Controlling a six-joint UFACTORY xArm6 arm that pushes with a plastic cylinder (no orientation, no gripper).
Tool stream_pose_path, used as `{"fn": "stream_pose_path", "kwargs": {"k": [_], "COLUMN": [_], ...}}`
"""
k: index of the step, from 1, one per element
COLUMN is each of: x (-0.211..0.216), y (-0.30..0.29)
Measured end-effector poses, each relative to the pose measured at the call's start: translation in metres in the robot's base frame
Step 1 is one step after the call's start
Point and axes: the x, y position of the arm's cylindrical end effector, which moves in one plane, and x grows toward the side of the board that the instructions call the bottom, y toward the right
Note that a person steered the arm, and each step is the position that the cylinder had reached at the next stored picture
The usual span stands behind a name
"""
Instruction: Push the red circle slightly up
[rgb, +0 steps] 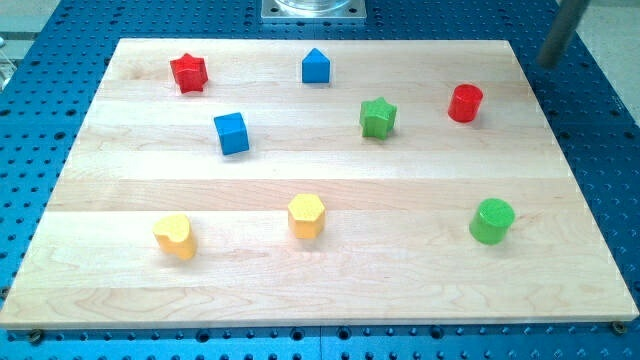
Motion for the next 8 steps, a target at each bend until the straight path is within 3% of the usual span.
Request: {"fn": "stream_pose_path", "kwargs": {"k": [1, 2, 6, 8], "x": [0.035, 0.095, 0.111, 0.068], "y": [-0.003, -0.079, -0.137, -0.182]}}
